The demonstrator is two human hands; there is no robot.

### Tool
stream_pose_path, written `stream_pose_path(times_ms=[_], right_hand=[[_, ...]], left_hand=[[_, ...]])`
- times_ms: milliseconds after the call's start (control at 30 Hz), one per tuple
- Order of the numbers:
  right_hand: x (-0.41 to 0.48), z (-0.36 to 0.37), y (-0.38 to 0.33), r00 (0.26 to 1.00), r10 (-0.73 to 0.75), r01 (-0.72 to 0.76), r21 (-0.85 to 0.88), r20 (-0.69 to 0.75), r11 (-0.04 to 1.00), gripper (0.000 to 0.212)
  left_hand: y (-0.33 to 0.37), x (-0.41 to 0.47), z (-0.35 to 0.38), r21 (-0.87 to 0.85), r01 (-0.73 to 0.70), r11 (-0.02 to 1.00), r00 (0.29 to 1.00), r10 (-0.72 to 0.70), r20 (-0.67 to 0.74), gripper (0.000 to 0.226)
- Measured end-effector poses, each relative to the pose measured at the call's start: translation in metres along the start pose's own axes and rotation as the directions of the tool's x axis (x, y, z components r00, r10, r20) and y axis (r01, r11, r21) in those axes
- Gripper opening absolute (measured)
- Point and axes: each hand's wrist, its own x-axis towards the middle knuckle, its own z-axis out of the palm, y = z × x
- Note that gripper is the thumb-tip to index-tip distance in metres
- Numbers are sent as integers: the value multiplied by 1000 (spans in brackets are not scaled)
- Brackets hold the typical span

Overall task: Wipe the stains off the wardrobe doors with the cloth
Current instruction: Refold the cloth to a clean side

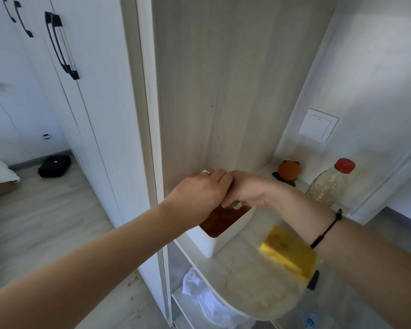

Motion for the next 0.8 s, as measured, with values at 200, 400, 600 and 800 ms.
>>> stream_pose_path(times_ms=[200, 400, 600, 800], right_hand=[[7, 2, -13, 996, 88, -71, -355, 32, 932, 35], [23, 18, -8, 999, 19, -33, -472, -34, 881, 33], [27, 19, 3, 982, -148, 64, -534, -117, 843, 36], [5, -2, -6, 985, -163, 169, -148, 47, 974, 13]], left_hand=[[3, 11, -19, 23, 53, 998, 972, -57, 228, 15], [-6, 12, -18, -70, 178, 981, 941, -149, 305, 15], [-12, 7, -11, -152, 205, 967, 943, -153, 294, 13], [-24, -2, -6, -290, 70, 954, 994, -92, -62, 17]])
